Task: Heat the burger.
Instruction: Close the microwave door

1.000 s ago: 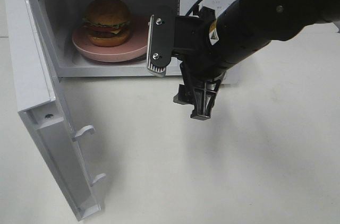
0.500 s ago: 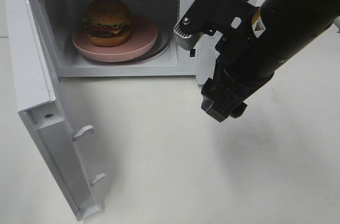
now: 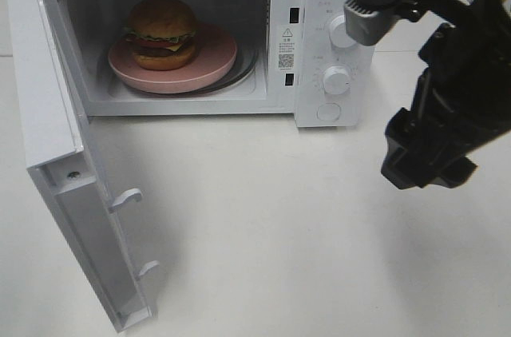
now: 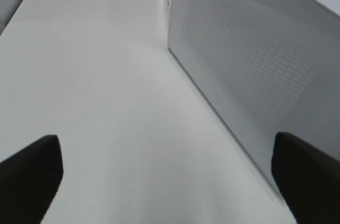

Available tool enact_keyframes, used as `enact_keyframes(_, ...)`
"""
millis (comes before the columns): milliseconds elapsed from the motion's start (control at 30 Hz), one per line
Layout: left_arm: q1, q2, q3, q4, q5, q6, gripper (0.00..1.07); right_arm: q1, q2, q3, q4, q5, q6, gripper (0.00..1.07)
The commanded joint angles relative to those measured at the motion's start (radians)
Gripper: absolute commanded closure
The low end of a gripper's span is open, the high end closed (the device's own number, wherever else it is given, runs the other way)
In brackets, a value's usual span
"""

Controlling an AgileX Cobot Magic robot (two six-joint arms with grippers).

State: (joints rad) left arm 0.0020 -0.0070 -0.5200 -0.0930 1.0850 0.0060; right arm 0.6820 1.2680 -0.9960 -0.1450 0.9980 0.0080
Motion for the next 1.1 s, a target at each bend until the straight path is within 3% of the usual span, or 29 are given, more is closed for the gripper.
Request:
enact_keyframes(33, -0.005, -0.015, 0.002, -0.001, -0.014, 0.0, 0.07, -0.002, -0.054, 0.005, 0.004, 0.082, 0.014, 0.31)
enact_keyframes(467, -0.005, -0.015, 0.002, -0.001, -0.014, 0.0, 0.07, -0.002, -0.305, 0.018, 0.001, 0.153, 0.05, 0.31)
enact_keyframes(667, -0.005, -0.015, 0.002, -0.001, -0.014, 0.0, 0.07, -0.008, -0.422, 0.134, -0.003, 0.148, 0.069, 0.31)
enact_keyframes(767, -0.005, -0.015, 0.002, -0.001, -0.014, 0.0, 0.07, -0.063, -0.469, 0.2, 0.006, 0.147, 0.07, 0.31)
enact_keyframes(800, -0.005, -0.015, 0.002, -0.001, -0.014, 0.0, 0.07, -0.118, -0.504, 0.236, 0.005, 0.143, 0.068, 0.31)
enact_keyframes(1100, -0.005, -0.015, 0.002, -0.001, -0.014, 0.0, 0.07, -0.353, -0.747, 0.349, 0.004, 0.08, 0.065, 0.31)
